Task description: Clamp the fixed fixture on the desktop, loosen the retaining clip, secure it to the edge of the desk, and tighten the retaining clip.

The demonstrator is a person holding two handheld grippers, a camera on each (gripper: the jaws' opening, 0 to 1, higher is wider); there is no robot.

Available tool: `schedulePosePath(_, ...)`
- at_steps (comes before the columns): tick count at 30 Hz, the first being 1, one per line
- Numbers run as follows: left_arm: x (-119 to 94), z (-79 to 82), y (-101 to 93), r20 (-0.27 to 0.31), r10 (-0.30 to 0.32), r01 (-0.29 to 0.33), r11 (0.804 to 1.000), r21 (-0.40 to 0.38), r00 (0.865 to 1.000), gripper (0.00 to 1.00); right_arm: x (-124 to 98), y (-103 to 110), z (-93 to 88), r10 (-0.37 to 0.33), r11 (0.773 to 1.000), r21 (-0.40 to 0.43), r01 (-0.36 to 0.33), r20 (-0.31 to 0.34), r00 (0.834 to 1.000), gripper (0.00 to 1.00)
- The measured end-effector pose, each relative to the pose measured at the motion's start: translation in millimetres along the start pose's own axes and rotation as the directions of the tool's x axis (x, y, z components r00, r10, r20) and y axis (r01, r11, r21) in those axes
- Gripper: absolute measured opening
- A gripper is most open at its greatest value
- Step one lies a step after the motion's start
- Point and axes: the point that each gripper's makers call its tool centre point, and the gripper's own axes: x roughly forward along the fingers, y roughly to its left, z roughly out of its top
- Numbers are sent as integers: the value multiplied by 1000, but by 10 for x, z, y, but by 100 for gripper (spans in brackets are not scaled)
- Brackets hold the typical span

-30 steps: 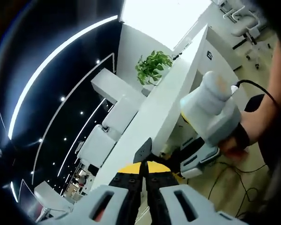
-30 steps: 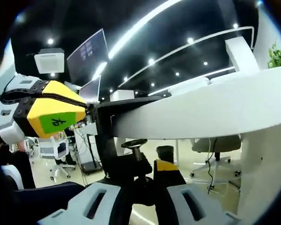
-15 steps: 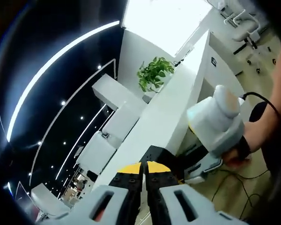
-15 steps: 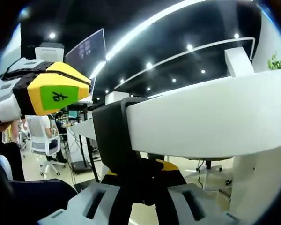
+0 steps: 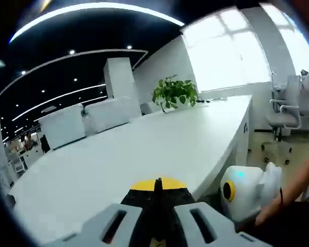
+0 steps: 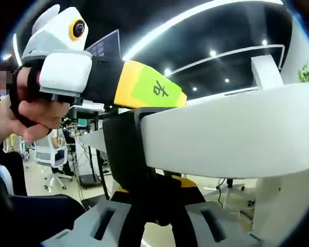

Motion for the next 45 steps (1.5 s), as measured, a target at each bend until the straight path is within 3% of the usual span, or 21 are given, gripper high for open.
schedulePosePath(2,7,-8,-5,0,-19,19,999,-42,1000,1,-20,0,-7,0,1000,6,0,0,1000,14)
schedulePosePath(4,25,-14,5,15,-37,38,993,-108,999,1,-55,10,-12,-2,1000,-15,2,1,1000,22)
schedulePosePath(6,41,-11,26,48,-56,62,986,-152,997,1,-101,-20,63,-19,991,-127,27,61,998,35)
schedulePosePath(7,40,-20,59,55,-48,55,990,-133,997,1,-137,-24,93,-29,985,-166,42,81,996,39)
schedulePosePath(9,56,-10,74,75,-45,55,989,-136,996,1,-186,-11,90,-37,986,-157,49,84,996,45)
schedulePosePath(15,82,19,44,103,-67,81,988,-135,992,1,-249,-5,29,-86,986,-142,92,44,995,49)
schedulePosePath(20,80,35,16,116,-107,122,984,-130,988,1,-681,-29,-242,-192,966,-186,177,-61,980,41)
schedulePosePath(24,85,34,-4,147,-179,198,972,-124,973,1,-983,-115,-283,-305,947,-124,297,-45,951,28)
schedulePosePath(26,80,33,2,181,-217,243,960,-140,959,1,-1023,-122,-234,-338,939,-77,335,-21,941,22)
schedulePosePath(28,65,36,-1,191,-241,271,950,-154,952,1,-1028,-56,-195,-346,937,-56,346,-4,938,4)
schedulePosePath(29,46,38,-15,194,-252,284,946,-157,948,1,-1025,-40,-204,-368,928,-67,367,-7,930,3)
schedulePosePath(31,38,39,-29,205,-264,298,941,-159,942,1,-984,-9,-164,-408,903,-132,408,30,913,16)
schedulePosePath(33,33,26,-11,221,-274,312,937,-159,936,1,-918,60,-171,-410,899,-156,410,36,912,27)
schedulePosePath(39,33,31,-20,250,-291,334,931,-150,923,1,-763,68,-171,-449,867,-210,452,62,891,26)
schedulePosePath(43,39,32,-29,258,-297,337,933,-127,919,1,-688,27,-120,-464,866,-168,470,78,882,25)
schedulePosePath(45,37,33,-26,261,-298,338,933,-121,918,1,-625,34,-94,-465,862,-185,473,87,881,24)
